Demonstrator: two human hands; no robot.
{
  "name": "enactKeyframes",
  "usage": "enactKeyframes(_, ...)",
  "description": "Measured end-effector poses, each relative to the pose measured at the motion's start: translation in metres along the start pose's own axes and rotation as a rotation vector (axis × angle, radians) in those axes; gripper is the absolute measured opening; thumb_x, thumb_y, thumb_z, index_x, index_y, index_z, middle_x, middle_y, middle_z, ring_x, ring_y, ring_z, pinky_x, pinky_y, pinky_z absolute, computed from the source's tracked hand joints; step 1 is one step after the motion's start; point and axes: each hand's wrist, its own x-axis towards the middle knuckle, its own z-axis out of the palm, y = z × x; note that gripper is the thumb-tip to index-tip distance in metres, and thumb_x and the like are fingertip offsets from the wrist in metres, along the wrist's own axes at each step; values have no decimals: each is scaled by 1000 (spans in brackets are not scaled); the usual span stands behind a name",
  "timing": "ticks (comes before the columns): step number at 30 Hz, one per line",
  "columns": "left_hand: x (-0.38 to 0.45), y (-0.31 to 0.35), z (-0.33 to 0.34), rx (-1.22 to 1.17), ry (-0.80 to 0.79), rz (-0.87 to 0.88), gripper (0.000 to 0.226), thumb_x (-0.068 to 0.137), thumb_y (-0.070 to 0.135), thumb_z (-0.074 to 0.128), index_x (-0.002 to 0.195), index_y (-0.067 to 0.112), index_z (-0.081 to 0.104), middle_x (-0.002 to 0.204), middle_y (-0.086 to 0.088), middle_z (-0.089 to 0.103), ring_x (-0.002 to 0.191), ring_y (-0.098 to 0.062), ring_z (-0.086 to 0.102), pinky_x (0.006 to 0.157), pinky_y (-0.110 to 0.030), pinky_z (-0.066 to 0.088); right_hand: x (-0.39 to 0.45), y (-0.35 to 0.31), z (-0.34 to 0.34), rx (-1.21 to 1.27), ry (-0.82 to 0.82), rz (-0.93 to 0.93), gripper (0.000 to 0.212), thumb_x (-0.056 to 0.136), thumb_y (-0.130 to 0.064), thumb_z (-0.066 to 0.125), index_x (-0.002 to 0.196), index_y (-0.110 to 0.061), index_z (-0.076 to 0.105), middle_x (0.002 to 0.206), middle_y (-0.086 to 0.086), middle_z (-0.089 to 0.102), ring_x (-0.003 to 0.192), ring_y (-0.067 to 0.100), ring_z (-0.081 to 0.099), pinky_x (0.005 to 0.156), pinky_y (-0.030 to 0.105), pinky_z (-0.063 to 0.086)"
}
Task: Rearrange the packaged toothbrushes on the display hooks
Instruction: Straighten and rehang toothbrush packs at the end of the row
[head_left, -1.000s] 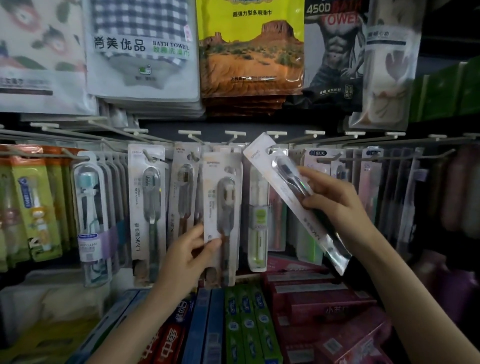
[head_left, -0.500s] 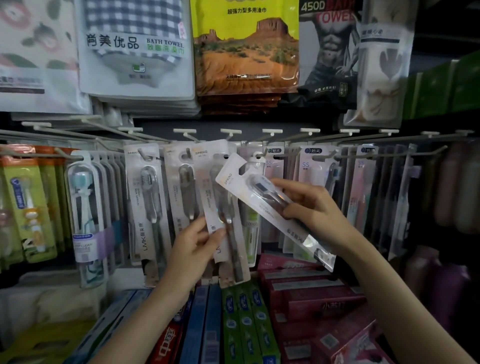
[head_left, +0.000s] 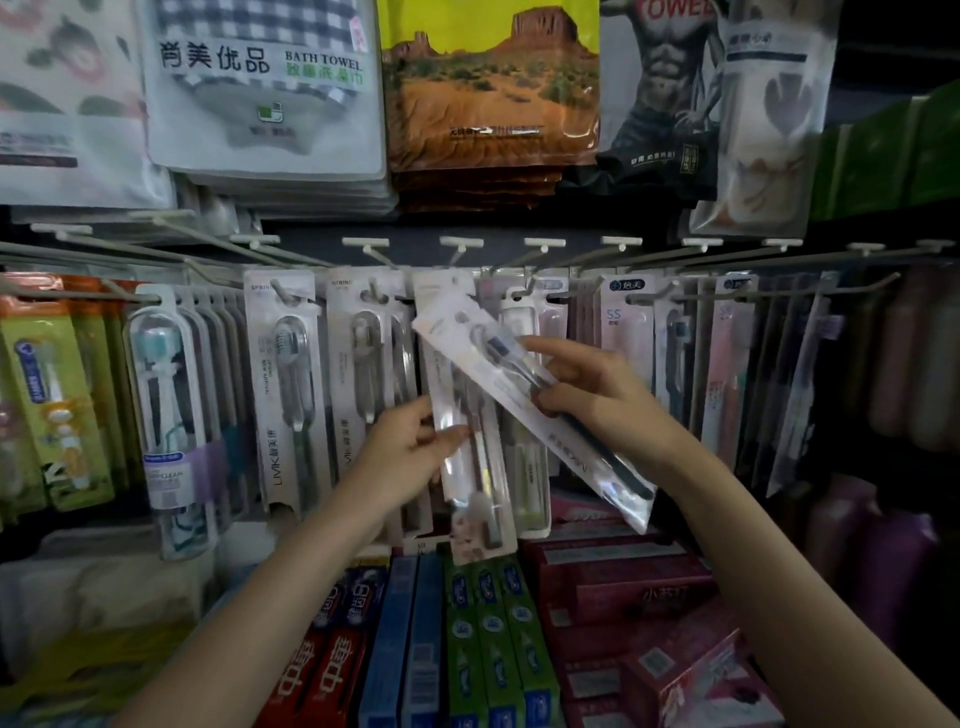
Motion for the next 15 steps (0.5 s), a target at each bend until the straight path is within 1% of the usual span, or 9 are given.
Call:
enactKeyframes(2, 2, -2, -4, 81, -16, 23, 13, 91, 17, 56, 85, 29, 55, 65, 4, 59, 47, -1, 51, 51, -17, 38, 5, 0, 6, -42, 19, 19, 43, 88, -4, 54, 114, -38, 54, 78, -7, 64, 69, 8, 63, 66, 23, 55)
enactKeyframes(3, 2, -2, -5, 103, -23, 35, 14, 91, 17, 55, 86, 30, 54, 67, 4, 60, 47, 0, 50, 50, -16, 38, 8, 0, 10, -64, 36, 25, 43, 89, -7, 54, 120, -36, 53, 83, -4, 63, 72, 11, 65, 68, 27, 56)
enactKeyframes(6, 2, -4, -7, 111, -33, 31, 16, 92, 16, 54, 100, 30, 54, 73, 8, 62, 54, 5, 55, 49, -12, 38, 10, 5, 28, -148, 106, -2, 44, 91, -13, 54, 130, -33, 46, 89, -1, 62, 76, 19, 65, 68, 34, 58)
enactKeyframes(8, 3, -5, -10, 81, -22, -2, 19, 92, 17, 54, 107, 29, 52, 84, 13, 62, 73, 4, 58, 56, -12, 39, 11, 10, 42, -194, 178, -50, 44, 92, -11, 52, 133, -28, 44, 82, -1, 59, 67, 19, 60, 61, 27, 54)
enactKeyframes(9, 3, -6, -12, 71, -11, -20, 21, 92, 18, 54, 109, 29, 50, 90, 18, 59, 80, 5, 56, 59, -13, 39, 12, 13, 47, -212, 214, -74, 44, 92, -10, 52, 133, -25, 44, 77, -1, 58, 60, 16, 55, 55, 24, 48)
enactKeyframes(10, 3, -7, -14, 70, 1, -33, 24, 91, 19, 55, 111, 30, 47, 93, 22, 55, 83, 8, 52, 63, -13, 38, 14, 15, 51, -224, 248, -88, 45, 92, -8, 51, 134, -22, 43, 72, -1, 56, 54, 13, 50, 50, 23, 43)
enactKeyframes(12, 1, -9, -17, 98, 24, -42, 28, 91, 18, 55, 114, 29, 45, 96, 22, 51, 85, 9, 50, 66, -15, 38, 19, 16, 54, -236, 316, -88, 46, 93, -5, 48, 135, -19, 41, 68, -3, 53, 46, 4, 45, 43, 18, 39)
enactKeyframes(13, 0, -9, -18, 115, 39, -33, 29, 90, 17, 56, 115, 28, 45, 97, 20, 53, 88, 7, 51, 67, -14, 39, 21, 14, 53, -241, 342, -83, 45, 93, -4, 47, 136, -18, 41, 71, -6, 53, 45, 3, 47, 41, 14, 38)
enactKeyframes(15, -1, -11, -19, 134, 66, -7, 32, 89, 15, 56, 118, 25, 46, 100, 16, 55, 86, 7, 53, 68, -13, 41, 24, 15, 53, -198, 362, -41, 43, 93, -5, 47, 135, -18, 41, 89, -5, 56, 54, 3, 54, 46, 11, 44)
